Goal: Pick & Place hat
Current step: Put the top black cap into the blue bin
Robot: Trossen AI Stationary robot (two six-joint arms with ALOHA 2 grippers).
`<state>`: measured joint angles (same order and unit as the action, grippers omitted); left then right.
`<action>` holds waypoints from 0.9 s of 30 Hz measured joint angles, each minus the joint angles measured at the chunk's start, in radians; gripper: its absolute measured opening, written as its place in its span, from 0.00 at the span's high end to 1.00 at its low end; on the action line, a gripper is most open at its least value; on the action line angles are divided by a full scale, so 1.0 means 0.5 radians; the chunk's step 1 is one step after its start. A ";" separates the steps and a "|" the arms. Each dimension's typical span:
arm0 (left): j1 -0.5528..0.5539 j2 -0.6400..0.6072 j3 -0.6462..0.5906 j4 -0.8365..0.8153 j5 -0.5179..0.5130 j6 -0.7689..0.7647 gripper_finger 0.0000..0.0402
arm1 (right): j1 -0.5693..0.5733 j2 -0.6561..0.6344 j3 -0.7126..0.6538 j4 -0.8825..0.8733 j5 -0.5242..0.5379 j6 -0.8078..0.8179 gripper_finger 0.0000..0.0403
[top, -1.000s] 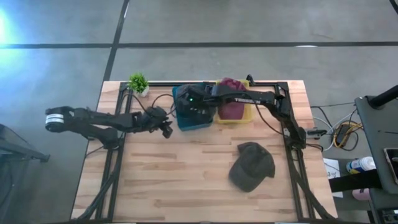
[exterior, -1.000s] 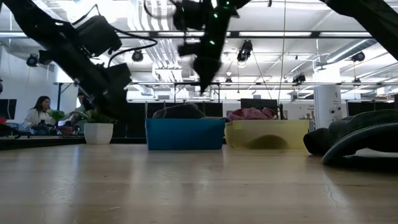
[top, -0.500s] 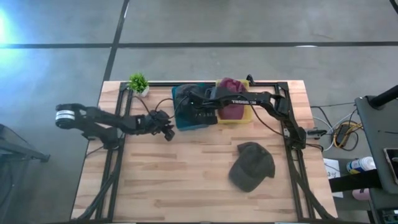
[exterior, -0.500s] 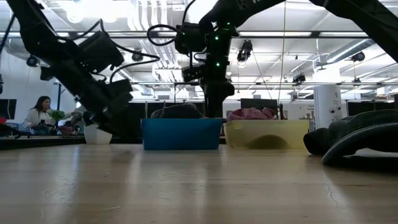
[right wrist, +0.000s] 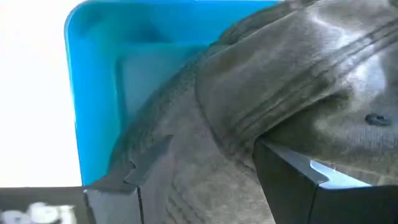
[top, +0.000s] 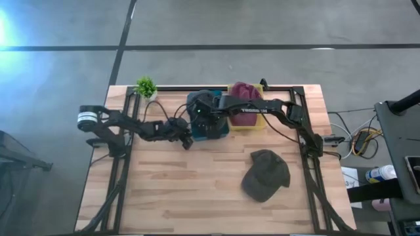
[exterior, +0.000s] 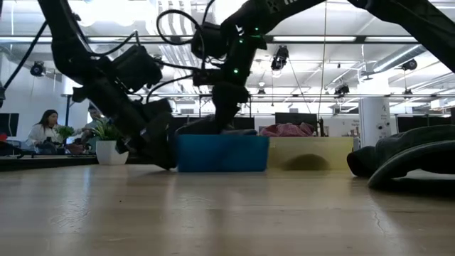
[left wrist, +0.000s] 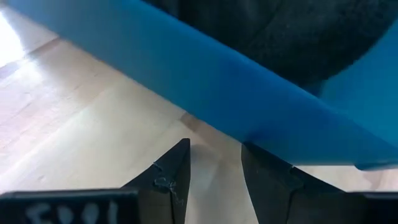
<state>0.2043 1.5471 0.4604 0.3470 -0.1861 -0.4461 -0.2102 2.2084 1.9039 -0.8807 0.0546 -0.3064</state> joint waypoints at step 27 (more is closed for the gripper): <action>-0.002 -0.095 0.020 -0.037 0.041 -0.006 0.66 | -0.167 -0.053 0.009 -0.654 0.282 -0.047 0.47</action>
<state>0.2031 1.4998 0.4706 0.3286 -0.1657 -0.4492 -0.2939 2.1818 1.9085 -1.2079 0.1956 -0.3301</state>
